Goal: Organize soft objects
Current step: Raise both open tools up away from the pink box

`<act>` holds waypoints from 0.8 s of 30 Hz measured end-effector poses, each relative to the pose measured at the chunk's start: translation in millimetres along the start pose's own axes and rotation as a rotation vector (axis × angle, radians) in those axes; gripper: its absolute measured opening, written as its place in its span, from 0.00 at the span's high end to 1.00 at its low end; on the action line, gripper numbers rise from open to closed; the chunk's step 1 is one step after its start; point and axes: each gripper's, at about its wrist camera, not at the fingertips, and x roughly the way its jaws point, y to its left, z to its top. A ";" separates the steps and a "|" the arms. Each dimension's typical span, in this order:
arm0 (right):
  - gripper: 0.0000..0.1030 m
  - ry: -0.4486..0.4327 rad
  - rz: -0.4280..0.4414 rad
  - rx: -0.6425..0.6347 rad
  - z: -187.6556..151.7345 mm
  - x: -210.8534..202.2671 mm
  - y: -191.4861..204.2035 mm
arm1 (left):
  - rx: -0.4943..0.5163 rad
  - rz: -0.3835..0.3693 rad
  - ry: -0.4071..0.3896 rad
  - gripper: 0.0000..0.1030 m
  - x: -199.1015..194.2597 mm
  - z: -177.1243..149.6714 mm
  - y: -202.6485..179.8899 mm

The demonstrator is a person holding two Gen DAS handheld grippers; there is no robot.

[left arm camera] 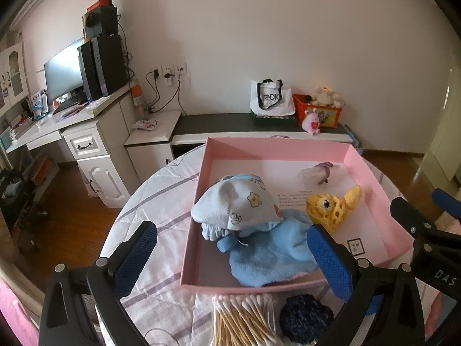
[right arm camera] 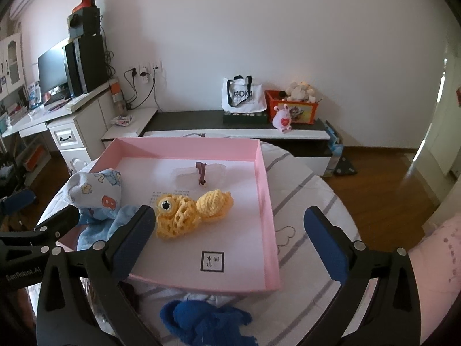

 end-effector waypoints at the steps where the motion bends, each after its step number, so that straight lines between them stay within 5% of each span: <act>1: 0.00 -0.006 -0.004 0.000 -0.9 -5.2 -0.7 | 0.000 0.002 -0.004 0.00 -5.1 -1.7 -0.6; 24: 0.00 -0.164 -0.019 0.006 -27.9 -159.5 -14.8 | -0.015 -0.023 -0.177 0.00 -181.9 -63.2 -19.9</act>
